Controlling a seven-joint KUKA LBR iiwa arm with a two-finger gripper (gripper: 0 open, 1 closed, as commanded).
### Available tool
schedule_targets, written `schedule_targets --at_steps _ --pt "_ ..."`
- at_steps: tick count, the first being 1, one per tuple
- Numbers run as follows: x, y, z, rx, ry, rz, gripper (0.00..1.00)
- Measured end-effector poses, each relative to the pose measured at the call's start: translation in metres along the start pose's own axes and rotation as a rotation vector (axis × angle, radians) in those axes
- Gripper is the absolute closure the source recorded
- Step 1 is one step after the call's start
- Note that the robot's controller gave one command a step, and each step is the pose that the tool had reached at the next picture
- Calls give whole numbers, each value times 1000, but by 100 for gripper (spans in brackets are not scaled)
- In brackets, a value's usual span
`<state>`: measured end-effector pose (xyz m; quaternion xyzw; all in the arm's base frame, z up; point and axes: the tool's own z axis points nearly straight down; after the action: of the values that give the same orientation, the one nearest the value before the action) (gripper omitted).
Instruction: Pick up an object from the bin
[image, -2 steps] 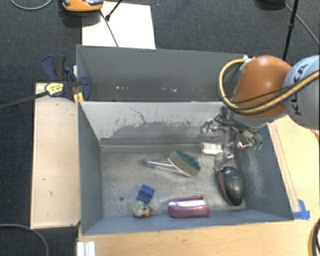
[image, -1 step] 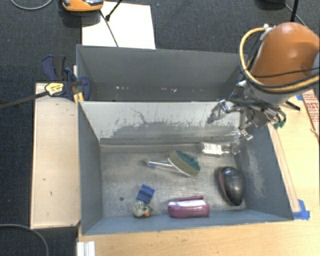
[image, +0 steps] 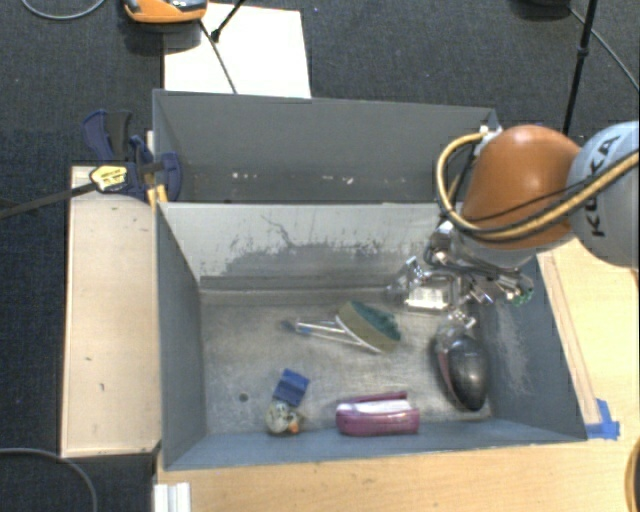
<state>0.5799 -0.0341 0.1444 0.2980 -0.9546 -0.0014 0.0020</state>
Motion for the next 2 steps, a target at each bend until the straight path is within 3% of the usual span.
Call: schedule_targets --at_steps 1,2 --pt "21 -1 -12 5 -4 -281 100" --pt "9 5 -12 7 -6 -721 100"
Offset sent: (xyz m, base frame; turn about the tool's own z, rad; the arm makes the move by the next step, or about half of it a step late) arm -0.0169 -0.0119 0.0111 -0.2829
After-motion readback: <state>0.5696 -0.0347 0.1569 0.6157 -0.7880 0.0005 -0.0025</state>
